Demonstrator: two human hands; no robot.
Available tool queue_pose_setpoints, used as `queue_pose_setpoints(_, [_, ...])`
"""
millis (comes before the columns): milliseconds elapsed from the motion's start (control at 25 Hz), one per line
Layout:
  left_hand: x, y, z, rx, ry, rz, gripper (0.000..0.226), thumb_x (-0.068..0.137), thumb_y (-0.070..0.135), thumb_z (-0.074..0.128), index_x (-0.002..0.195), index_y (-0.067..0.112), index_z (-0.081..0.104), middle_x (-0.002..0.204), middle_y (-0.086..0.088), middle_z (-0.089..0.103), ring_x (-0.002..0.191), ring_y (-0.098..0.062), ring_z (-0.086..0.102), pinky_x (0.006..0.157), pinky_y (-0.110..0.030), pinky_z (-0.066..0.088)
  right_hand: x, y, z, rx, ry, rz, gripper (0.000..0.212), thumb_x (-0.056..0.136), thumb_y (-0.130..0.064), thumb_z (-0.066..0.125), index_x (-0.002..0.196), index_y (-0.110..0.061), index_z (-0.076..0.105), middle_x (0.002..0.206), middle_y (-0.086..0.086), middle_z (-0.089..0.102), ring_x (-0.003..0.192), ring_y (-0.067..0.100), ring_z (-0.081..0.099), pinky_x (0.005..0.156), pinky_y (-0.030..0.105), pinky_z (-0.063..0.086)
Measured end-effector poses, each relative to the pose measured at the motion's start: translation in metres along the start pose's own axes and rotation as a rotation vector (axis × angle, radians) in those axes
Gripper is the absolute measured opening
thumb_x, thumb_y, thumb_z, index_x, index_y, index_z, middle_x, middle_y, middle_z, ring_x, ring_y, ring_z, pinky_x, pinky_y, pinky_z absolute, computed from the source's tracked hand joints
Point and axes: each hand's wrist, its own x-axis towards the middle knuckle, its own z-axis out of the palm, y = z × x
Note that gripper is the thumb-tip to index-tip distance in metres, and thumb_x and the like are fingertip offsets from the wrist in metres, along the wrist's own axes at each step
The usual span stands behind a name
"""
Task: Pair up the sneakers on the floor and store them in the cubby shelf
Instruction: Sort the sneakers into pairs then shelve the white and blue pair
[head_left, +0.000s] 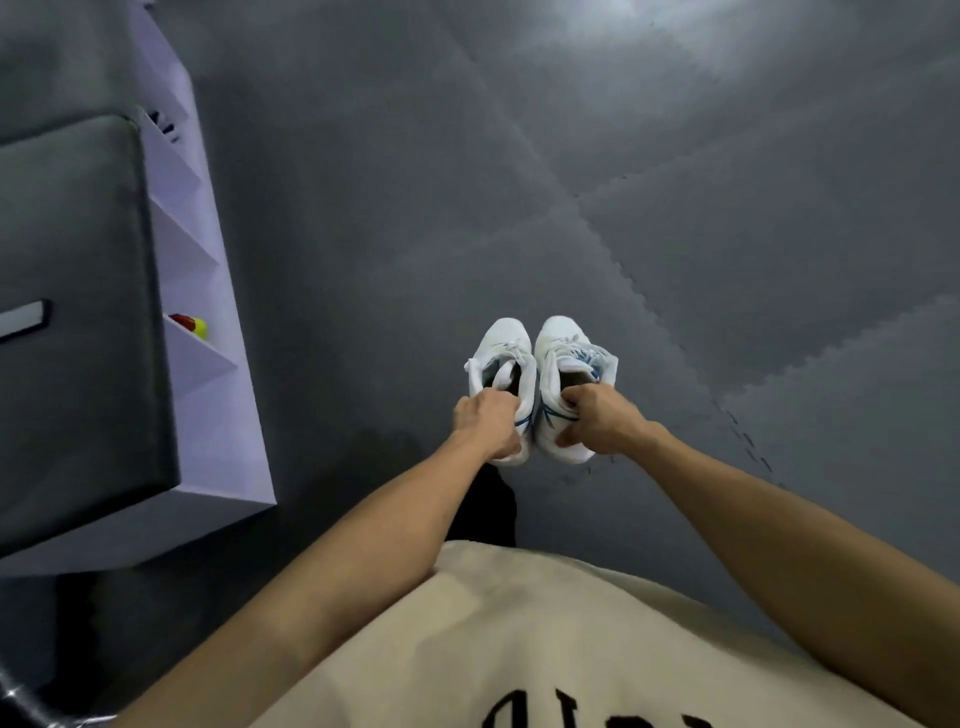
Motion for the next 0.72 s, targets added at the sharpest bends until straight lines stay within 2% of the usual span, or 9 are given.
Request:
queue_pose_setpoints(200, [0.119,-0.034,-0.066,-0.047,0.031,-0.050,0.026,0.082,0.029,0.072,0.102,0.019,0.061,0.112,-0.006,0.063,0.107,-0.029,0.060,0.084,-0.034,0.044,0.134,-0.028,-0.070,-0.074,-0.006,-0.075,0.028,0.071,-0.024,0.080,0.084,-0.017,0.056,0.090,0.003,0.058,0.081,0.025,0.052,0.071,0.035,0.047])
queue_pose_setpoints(360, [0.199,-0.071,-0.126,-0.056,0.048,-0.090,0.022,0.082,0.029,0.072,0.098,0.018,0.062,0.107,-0.007,0.063,0.102,-0.030,0.061,0.081,-0.035,0.045,0.229,-0.069,-0.123,-0.117,-0.033,-0.107,0.029,0.072,-0.023,0.079,0.077,-0.019,0.051,0.086,0.002,0.055,0.080,0.025,0.052,0.070,0.036,0.046])
queue_pose_setpoints(480, [0.240,-0.109,-0.165,-0.077,0.079,-0.134,0.021,0.085,0.028,0.070,0.102,0.018,0.064,0.107,-0.006,0.064,0.101,-0.028,0.062,0.081,-0.034,0.045,0.290,-0.112,-0.158,-0.152,-0.058,-0.161,0.040,0.074,-0.021,0.078,0.062,-0.027,0.040,0.083,0.001,0.053,0.077,0.025,0.050,0.066,0.032,0.040])
queue_pose_setpoints(720, [0.285,-0.190,-0.205,-0.227,0.139,-0.367,0.020,0.083,0.027,0.069,0.101,0.018,0.066,0.105,-0.008,0.064,0.099,-0.031,0.064,0.075,-0.033,0.045,0.392,-0.209,-0.188,-0.351,-0.155,-0.367,0.036,0.073,-0.023,0.078,0.068,-0.025,0.043,0.086,0.002,0.054,0.078,0.025,0.051,0.065,0.031,0.038])
